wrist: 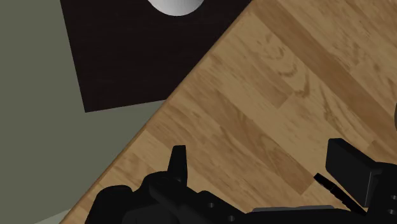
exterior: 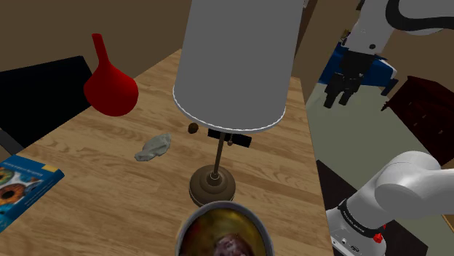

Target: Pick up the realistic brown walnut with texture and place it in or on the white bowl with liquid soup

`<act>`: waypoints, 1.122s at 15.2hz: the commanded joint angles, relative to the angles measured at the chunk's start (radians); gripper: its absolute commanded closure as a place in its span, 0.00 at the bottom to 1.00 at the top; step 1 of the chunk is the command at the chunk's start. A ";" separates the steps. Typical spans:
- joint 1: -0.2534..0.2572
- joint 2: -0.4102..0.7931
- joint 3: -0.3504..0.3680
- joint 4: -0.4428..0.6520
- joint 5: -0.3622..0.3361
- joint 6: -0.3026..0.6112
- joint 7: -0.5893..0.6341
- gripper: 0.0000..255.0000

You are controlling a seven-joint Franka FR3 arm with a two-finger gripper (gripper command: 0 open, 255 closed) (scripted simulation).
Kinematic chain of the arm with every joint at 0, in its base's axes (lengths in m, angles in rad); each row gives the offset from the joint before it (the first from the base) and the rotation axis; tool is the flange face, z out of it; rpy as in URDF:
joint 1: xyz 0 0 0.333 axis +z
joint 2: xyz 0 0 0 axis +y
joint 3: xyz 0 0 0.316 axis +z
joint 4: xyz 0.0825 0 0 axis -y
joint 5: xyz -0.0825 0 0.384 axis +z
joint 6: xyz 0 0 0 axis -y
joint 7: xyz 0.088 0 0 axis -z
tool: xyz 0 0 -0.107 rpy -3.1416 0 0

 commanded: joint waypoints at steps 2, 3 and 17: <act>0.007 0.021 0.015 -0.002 0.010 0.028 0.011 0.00; 0.014 0.043 0.030 -0.003 0.020 0.057 0.021 0.00; 0.088 0.445 0.222 0.121 0.075 0.406 0.171 0.00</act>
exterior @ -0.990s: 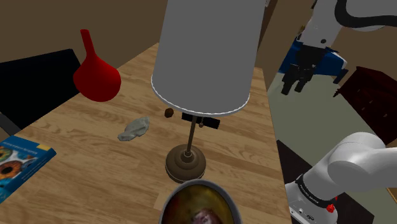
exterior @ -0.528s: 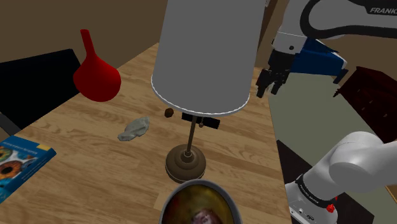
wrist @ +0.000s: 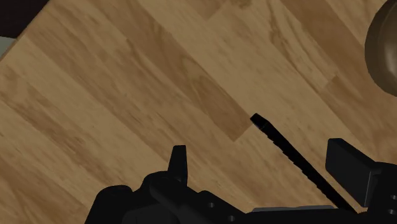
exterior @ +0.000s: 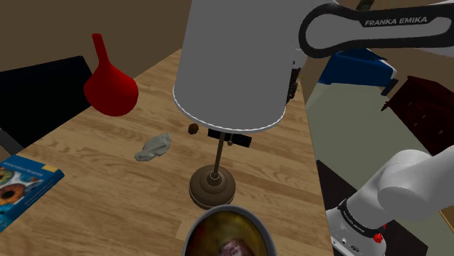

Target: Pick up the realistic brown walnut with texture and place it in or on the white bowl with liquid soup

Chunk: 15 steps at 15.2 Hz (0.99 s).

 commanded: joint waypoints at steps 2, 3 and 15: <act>0.011 0.107 0.038 0.056 -0.010 0.066 0.038 0.00; 0.015 0.141 0.050 0.077 -0.016 0.084 0.051 0.00; 0.090 0.579 0.138 0.426 -0.175 0.203 0.227 0.00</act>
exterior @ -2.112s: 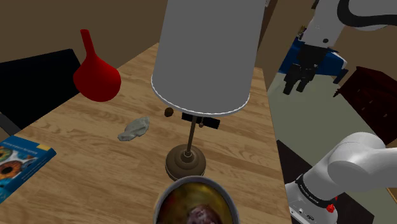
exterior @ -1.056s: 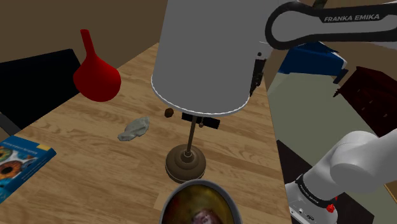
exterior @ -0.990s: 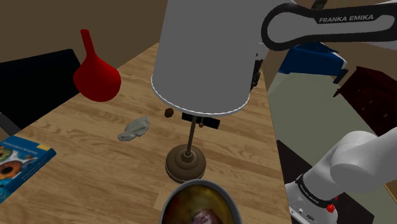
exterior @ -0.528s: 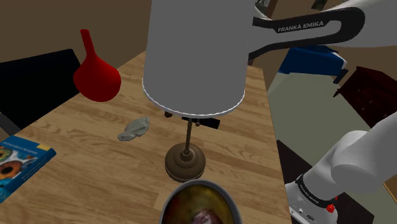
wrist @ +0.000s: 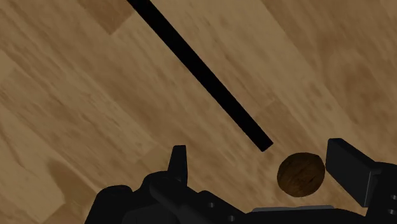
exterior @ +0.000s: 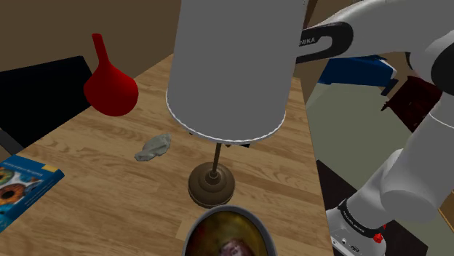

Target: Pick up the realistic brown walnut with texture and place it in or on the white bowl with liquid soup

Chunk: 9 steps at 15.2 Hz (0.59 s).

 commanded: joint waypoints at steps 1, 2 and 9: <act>0.019 0.073 0.005 0.074 -0.033 0.000 0.026 0.00; 0.031 0.112 0.006 0.114 -0.050 0.000 0.039 0.00; 0.097 0.306 -0.002 0.311 -0.127 0.000 0.091 0.00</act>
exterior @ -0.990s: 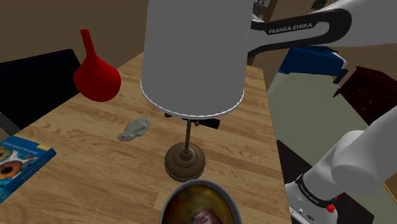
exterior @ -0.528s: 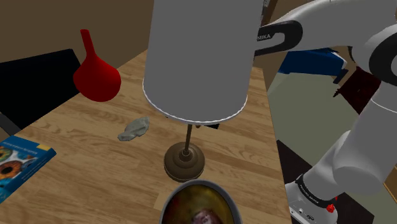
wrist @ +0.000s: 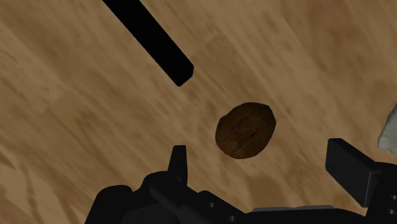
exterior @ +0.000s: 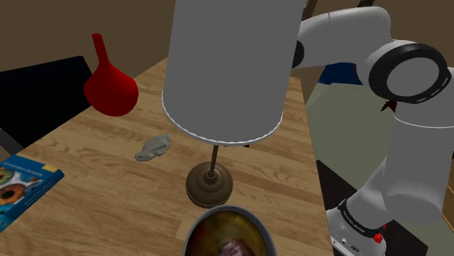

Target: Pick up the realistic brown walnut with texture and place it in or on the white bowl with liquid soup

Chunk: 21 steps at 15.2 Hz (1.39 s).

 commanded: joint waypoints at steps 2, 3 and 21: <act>0.004 0.021 -0.003 -0.008 -0.008 0.028 0.002 0.00; 0.004 0.026 -0.004 -0.015 -0.009 0.039 0.003 0.00; 0.006 0.040 -0.007 -0.029 -0.014 0.066 0.006 1.00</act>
